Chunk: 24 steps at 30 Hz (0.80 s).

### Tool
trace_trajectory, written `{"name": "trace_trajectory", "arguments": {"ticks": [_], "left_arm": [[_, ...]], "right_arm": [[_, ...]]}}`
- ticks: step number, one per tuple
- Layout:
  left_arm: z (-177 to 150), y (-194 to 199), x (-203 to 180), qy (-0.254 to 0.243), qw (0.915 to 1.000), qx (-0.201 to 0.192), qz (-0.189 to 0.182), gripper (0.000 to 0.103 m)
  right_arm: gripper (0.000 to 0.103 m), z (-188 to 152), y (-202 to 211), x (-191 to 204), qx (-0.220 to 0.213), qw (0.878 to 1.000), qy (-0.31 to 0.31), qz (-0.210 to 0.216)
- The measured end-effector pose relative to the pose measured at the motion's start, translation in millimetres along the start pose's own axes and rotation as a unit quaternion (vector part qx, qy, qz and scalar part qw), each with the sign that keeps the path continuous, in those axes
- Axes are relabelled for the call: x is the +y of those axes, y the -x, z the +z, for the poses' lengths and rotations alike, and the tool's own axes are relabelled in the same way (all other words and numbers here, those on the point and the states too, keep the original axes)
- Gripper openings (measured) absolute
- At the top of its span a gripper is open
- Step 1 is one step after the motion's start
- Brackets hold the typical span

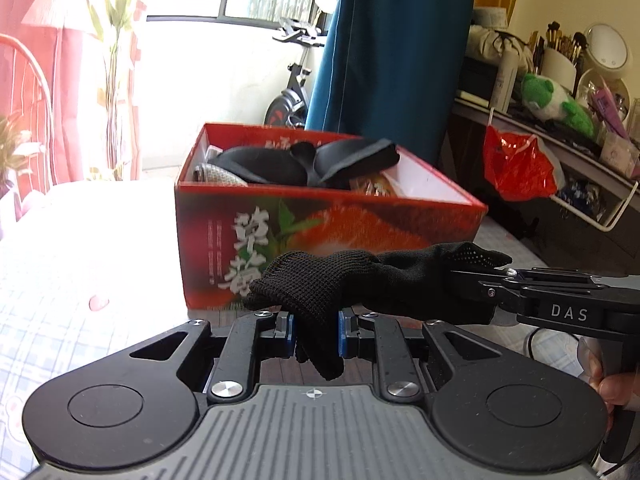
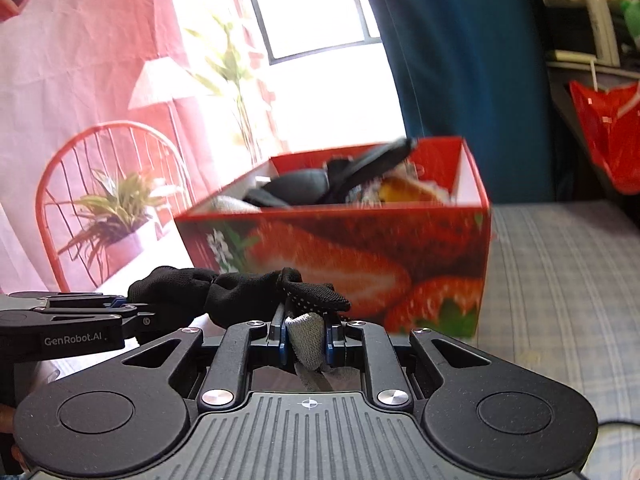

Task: Organize soft objects
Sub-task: 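Close both grippers on the black glove and lift it, then lower the glove into the red box onto the eye mask, release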

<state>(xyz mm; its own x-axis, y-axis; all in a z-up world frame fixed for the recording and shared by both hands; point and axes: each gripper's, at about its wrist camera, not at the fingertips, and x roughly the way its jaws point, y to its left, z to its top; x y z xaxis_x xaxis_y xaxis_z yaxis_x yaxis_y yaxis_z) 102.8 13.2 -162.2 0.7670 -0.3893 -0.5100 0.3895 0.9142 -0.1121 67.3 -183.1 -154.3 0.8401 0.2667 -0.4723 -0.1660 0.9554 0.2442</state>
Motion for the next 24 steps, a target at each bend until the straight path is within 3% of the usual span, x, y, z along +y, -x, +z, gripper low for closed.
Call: {"name": "trace_trajectory", "arguments": {"ticks": [17, 24], "left_arm": [[47.3, 12.8, -1.9, -0.002, 0.9985, -0.054, -0.003, 0.020], [86.1, -17.4, 9.9, 0.003, 0.9992, -0.040, -0.001, 0.020]], "right_arm": [[0.015, 57.0, 9.7, 6.4, -0.053, 0.998, 0.037, 0.013], [0.015, 98.3, -14.9, 3.4, -0.053, 0.997, 0.060, 0.010]]}}
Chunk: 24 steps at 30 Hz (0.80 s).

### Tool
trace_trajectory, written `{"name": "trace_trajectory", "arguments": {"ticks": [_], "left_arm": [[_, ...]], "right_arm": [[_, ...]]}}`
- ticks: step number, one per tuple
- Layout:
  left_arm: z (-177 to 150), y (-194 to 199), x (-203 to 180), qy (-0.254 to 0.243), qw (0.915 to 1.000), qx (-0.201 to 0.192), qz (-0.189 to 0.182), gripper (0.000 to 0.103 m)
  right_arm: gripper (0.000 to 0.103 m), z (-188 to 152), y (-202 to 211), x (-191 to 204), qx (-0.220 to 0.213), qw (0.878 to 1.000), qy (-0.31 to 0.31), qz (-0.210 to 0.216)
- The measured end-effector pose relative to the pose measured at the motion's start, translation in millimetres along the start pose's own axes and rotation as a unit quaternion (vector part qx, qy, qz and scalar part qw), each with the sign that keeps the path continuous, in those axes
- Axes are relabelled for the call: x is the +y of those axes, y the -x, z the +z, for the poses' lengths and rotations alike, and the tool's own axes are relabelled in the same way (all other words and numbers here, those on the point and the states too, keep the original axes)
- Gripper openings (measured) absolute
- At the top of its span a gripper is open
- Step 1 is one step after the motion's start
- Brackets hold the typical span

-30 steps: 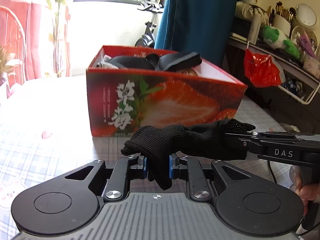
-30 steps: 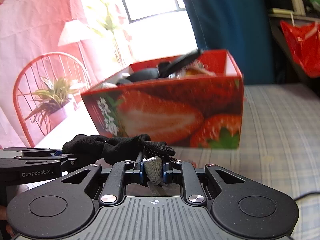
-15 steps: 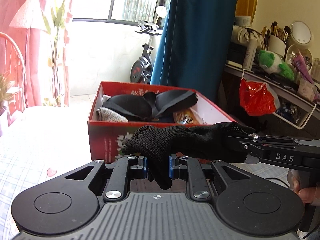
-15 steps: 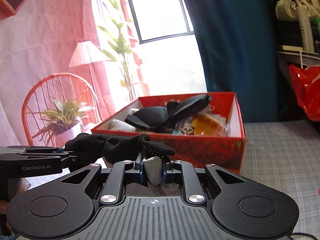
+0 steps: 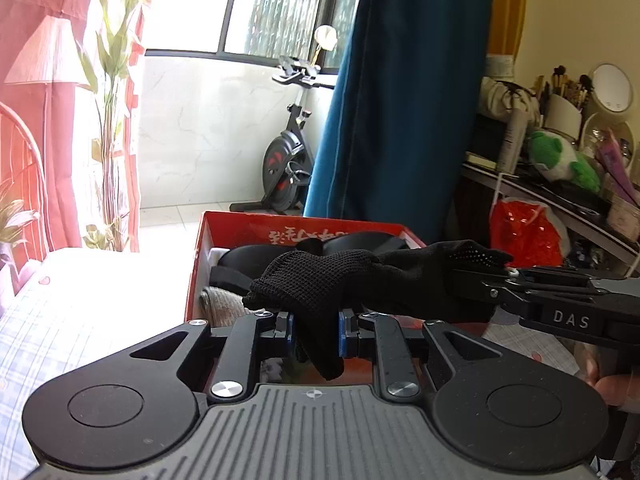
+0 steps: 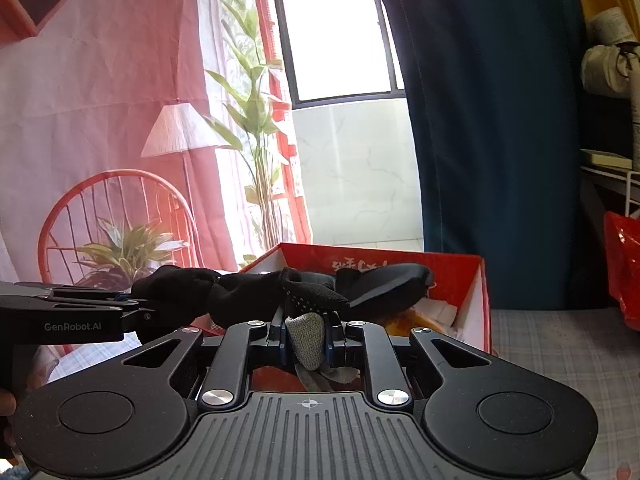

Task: Organize soft objects
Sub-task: 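Lower the glove into the red box onto the eye mask, release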

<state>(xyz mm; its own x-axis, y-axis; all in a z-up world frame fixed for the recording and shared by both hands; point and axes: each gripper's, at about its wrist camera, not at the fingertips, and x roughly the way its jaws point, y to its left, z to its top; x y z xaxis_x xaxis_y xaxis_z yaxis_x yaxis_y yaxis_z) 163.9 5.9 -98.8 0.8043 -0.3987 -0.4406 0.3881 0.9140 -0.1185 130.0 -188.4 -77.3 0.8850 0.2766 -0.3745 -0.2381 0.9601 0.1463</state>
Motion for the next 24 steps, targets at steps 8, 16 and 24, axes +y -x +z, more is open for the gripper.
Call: {"name": "trace_trajectory", "arguments": {"ticks": [8, 16, 24], "left_arm": [[17.8, -67.6, 21.4, 0.036, 0.9947, 0.096, -0.013, 0.022], [11.4, -101.9, 31.8, 0.057, 0.9887, 0.138, -0.004, 0.026], [13.2, -104.3, 34.0, 0.050, 0.9896, 0.135, 0.001, 0.042]], "right_arm": [[0.015, 14.0, -59.1, -28.6, 0.060, 0.998, -0.028, -0.024], [0.016, -9.3, -102.0, -56.7, 0.135, 0.985, -0.105, -0.032], [0.017, -13.5, -118.9, -61.3, 0.163, 0.978, -0.129, -0.025]]}}
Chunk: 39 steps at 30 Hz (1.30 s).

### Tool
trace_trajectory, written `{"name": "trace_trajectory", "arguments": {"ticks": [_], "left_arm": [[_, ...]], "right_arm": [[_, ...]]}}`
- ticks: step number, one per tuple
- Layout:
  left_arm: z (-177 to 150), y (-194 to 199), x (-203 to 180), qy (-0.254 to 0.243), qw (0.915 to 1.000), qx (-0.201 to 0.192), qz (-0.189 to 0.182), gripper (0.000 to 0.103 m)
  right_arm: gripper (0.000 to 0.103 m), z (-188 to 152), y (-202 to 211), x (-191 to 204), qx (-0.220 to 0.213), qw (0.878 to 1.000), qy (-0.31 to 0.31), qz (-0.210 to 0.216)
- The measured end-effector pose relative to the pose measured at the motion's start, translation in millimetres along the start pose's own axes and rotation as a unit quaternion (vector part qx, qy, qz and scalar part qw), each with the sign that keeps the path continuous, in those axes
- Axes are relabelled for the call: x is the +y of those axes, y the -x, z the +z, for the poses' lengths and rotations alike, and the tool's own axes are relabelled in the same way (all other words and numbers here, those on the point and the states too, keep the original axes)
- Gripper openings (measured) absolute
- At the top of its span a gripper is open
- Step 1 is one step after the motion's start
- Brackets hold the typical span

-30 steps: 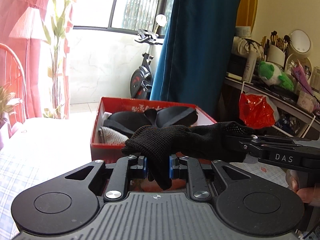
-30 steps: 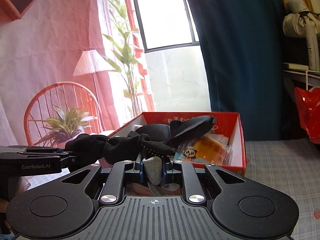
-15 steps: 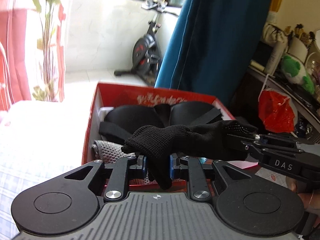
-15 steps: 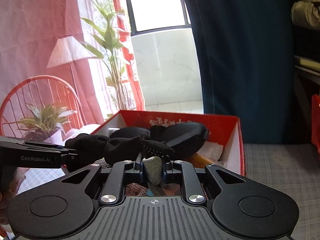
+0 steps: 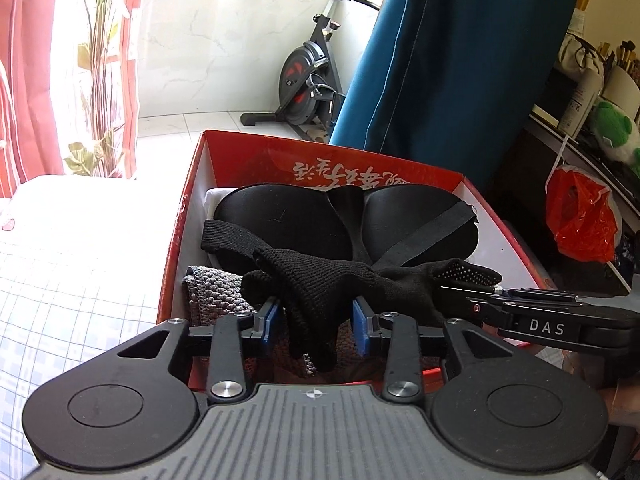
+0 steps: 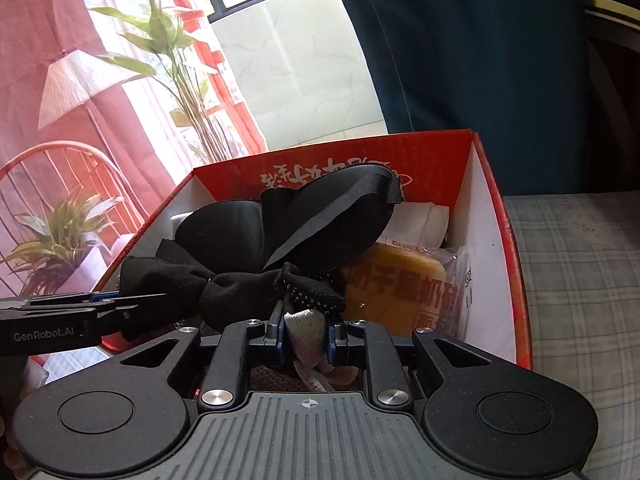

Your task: Organize soft objects

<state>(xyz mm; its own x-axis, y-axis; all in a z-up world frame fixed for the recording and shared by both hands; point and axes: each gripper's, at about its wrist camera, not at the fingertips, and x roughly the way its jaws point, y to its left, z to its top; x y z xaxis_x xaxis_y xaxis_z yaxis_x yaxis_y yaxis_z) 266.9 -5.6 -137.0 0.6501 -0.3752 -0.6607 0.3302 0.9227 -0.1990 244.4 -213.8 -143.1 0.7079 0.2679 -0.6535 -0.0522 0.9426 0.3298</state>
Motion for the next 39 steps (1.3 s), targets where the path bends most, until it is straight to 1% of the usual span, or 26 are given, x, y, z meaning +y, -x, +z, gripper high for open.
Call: {"name": "trace_trajectory", "arguments": {"ticks": [3, 10, 12, 14, 16, 18, 20, 21, 22, 23, 24, 25, 26, 28, 29, 33, 35, 39], "left_arm": [[0.0, 0.7, -3.3, -0.007, 1.0000, 0.000, -0.001, 0.048], [-1.3, 8.6, -10.7, -0.020, 0.9997, -0.006, 0.012, 0.055], [-2.0, 12.0, -10.9, -0.025, 0.9995, -0.010, 0.019, 0.060], [-2.7, 16.5, -11.2, -0.029, 0.9991, -0.015, 0.027, 0.065], [-2.5, 20.3, -11.7, -0.031, 0.9986, -0.018, 0.039, 0.072], [-1.9, 23.7, -12.1, -0.032, 0.9981, -0.018, 0.049, 0.079], [-2.2, 27.6, -13.9, -0.036, 0.9974, -0.015, 0.060, 0.083], [-2.2, 29.3, -14.5, -0.039, 0.9970, -0.015, 0.065, 0.086], [-3.3, 31.4, -15.1, -0.041, 0.9966, -0.016, 0.069, 0.088], [-3.8, 33.2, -15.5, -0.043, 0.9963, -0.018, 0.073, 0.092], [-4.2, 35.1, -16.2, -0.045, 0.9959, -0.020, 0.076, 0.095], [-4.7, 37.0, -16.8, -0.047, 0.9955, -0.022, 0.079, 0.096], [-5.6, 38.9, -17.6, -0.048, 0.9950, -0.025, 0.084, 0.098], [-6.7, 43.9, -19.4, -0.050, 0.9944, -0.027, 0.090, 0.099], [-7.0, 45.4, -19.8, -0.051, 0.9941, -0.027, 0.092, 0.100], [-8.0, 52.9, -22.0, -0.050, 0.9930, -0.034, 0.102, 0.102], [-9.3, 58.2, -24.5, -0.053, 0.9923, -0.039, 0.105, 0.103], [-10.8, 68.3, -32.3, -0.065, 0.9890, -0.048, 0.124, 0.103]], "right_arm": [[0.016, 0.1, 0.5, -0.5, 0.006, 1.000, -0.001, 0.001], [0.017, -3.6, 7.2, 3.6, 0.012, 1.000, 0.011, -0.009], [0.017, -3.6, 9.7, 6.0, 0.015, 1.000, 0.021, -0.013], [0.020, -3.4, 14.2, 7.0, 0.015, 0.999, 0.032, -0.020], [0.026, -3.8, 19.3, 8.0, 0.011, 0.999, 0.039, -0.029], [0.030, -4.9, 26.4, 9.5, -0.001, 0.999, 0.041, -0.031], [0.033, -6.3, 33.5, 12.3, -0.010, 0.998, 0.046, -0.034], [0.040, -6.8, 36.8, 13.9, -0.013, 0.998, 0.050, -0.033], [0.049, -7.5, 40.3, 15.9, -0.016, 0.998, 0.055, -0.032], [0.053, -8.3, 43.7, 18.2, -0.019, 0.997, 0.060, -0.032], [0.060, -9.1, 47.7, 20.6, -0.024, 0.997, 0.065, -0.033], [0.067, -9.5, 51.3, 22.6, -0.029, 0.997, 0.069, -0.031], [0.070, -9.7, 54.7, 23.9, -0.034, 0.996, 0.072, -0.028], [0.083, -10.1, 60.6, 26.3, -0.041, 0.996, 0.076, -0.029], [0.086, -10.2, 63.2, 27.1, -0.045, 0.995, 0.079, -0.031], [0.103, -10.0, 72.8, 30.6, -0.061, 0.993, 0.087, -0.042], [0.102, -10.0, 78.3, 31.0, -0.072, 0.993, 0.086, -0.048], [0.103, -8.6, 86.2, 29.0, -0.074, 0.993, 0.078, -0.052]]}}
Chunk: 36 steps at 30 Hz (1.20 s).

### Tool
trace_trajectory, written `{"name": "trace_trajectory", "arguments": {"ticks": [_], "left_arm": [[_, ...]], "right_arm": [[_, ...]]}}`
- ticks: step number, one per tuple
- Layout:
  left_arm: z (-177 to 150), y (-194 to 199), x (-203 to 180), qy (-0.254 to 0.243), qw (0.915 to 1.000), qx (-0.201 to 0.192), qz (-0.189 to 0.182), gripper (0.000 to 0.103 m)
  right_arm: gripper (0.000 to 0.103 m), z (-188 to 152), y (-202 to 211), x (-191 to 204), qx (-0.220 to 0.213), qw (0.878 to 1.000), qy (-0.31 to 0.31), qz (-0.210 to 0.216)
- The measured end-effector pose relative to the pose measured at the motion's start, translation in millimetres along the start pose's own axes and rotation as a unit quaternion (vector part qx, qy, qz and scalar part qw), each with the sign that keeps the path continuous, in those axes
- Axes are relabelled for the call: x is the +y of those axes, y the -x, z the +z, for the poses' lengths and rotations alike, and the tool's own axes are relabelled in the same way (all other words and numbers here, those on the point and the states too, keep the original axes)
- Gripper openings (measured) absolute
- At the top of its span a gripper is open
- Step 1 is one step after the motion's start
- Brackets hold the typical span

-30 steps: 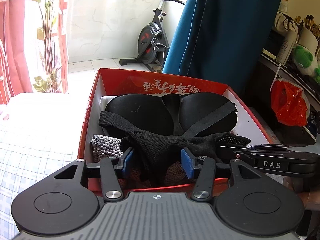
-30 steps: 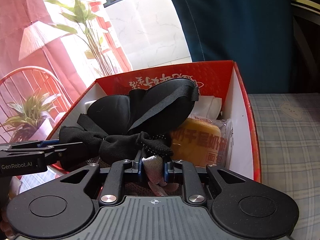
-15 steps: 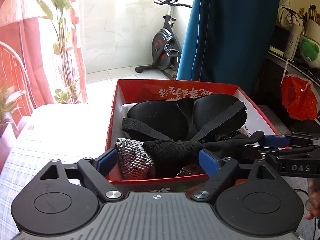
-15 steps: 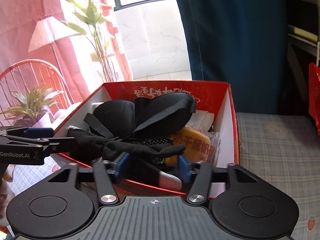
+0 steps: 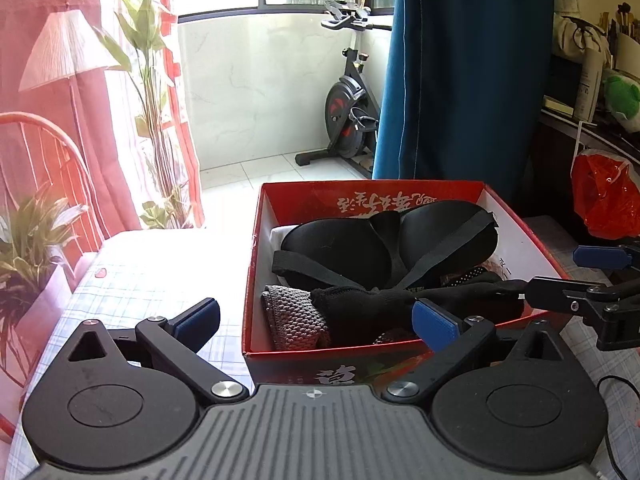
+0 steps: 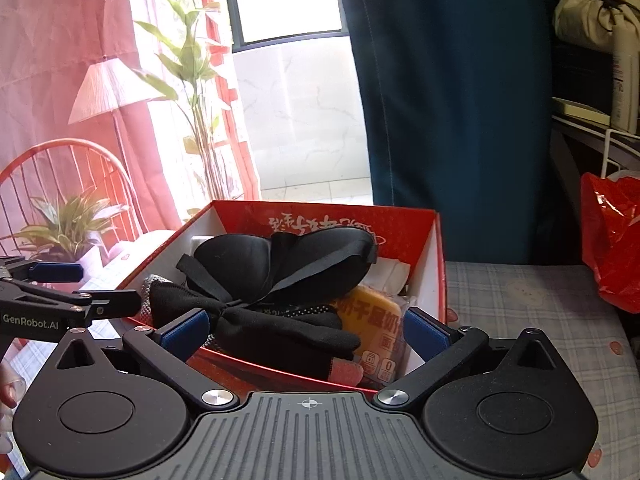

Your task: Organize soft objects

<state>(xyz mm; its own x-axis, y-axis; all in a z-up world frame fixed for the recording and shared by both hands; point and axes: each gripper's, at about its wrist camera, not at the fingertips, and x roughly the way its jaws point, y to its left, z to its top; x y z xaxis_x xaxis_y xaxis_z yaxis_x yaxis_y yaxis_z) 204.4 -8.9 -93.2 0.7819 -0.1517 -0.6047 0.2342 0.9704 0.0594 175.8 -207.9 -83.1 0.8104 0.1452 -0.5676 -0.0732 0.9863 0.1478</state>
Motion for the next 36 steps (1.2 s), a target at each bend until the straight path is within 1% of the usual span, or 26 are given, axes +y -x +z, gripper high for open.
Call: {"name": "trace_trajectory", "arguments": {"ticks": [3, 6, 8, 11, 13, 16, 19, 23, 27, 29, 32, 36], "left_arm": [[1.7, 12.2, -0.7, 0.001, 0.9999, -0.012, 0.002, 0.103], [4.1, 27.8, -1.2, 0.003, 0.9993, -0.032, 0.018, 0.103], [7.5, 39.2, -3.7, -0.002, 0.9983, -0.042, 0.040, 0.103], [11.2, 59.2, -9.9, -0.012, 0.9940, -0.067, 0.085, 0.103], [13.9, 73.3, -11.5, -0.013, 0.9921, -0.077, 0.098, 0.103], [17.3, 97.9, -7.6, 0.005, 0.9921, -0.088, 0.089, 0.103], [17.7, 124.8, -3.9, 0.018, 0.9919, -0.103, 0.072, 0.103], [17.6, 154.2, -5.5, 0.020, 0.9915, -0.102, 0.078, 0.103], [11.2, 181.7, -7.2, 0.027, 0.9906, -0.114, 0.070, 0.103], [6.1, 193.8, -7.8, 0.033, 0.9888, -0.122, 0.080, 0.103], [-2.6, 206.9, -8.5, 0.038, 0.9867, -0.130, 0.090, 0.103], [-11.0, 217.4, -9.8, 0.040, 0.9844, -0.133, 0.108, 0.103]], "right_arm": [[0.103, 1.9, 9.2, -1.0, -0.007, 1.000, -0.002, -0.005], [0.103, 4.1, 21.2, 0.1, -0.018, 1.000, -0.003, -0.009], [0.103, 4.9, 31.1, -0.4, -0.023, 1.000, -0.006, -0.008], [0.103, 5.8, 47.8, 0.8, -0.031, 0.999, -0.012, -0.009], [0.103, 7.1, 60.3, 3.2, -0.033, 0.999, -0.016, -0.016], [0.103, 9.6, 83.4, 11.4, -0.050, 0.998, -0.012, -0.037], [0.103, 10.2, 111.8, 22.9, -0.073, 0.996, 0.008, -0.046], [0.103, 10.6, 145.5, 33.9, -0.097, 0.994, 0.015, -0.048], [0.103, 6.1, 170.8, 40.7, -0.113, 0.993, 0.007, -0.039], [0.103, 2.5, 181.1, 44.5, -0.123, 0.992, 0.007, -0.040], [0.103, -3.9, 193.3, 49.3, -0.143, 0.988, 0.001, -0.055], [0.103, -9.4, 199.0, 50.7, -0.140, 0.989, -0.007, -0.040]]}}
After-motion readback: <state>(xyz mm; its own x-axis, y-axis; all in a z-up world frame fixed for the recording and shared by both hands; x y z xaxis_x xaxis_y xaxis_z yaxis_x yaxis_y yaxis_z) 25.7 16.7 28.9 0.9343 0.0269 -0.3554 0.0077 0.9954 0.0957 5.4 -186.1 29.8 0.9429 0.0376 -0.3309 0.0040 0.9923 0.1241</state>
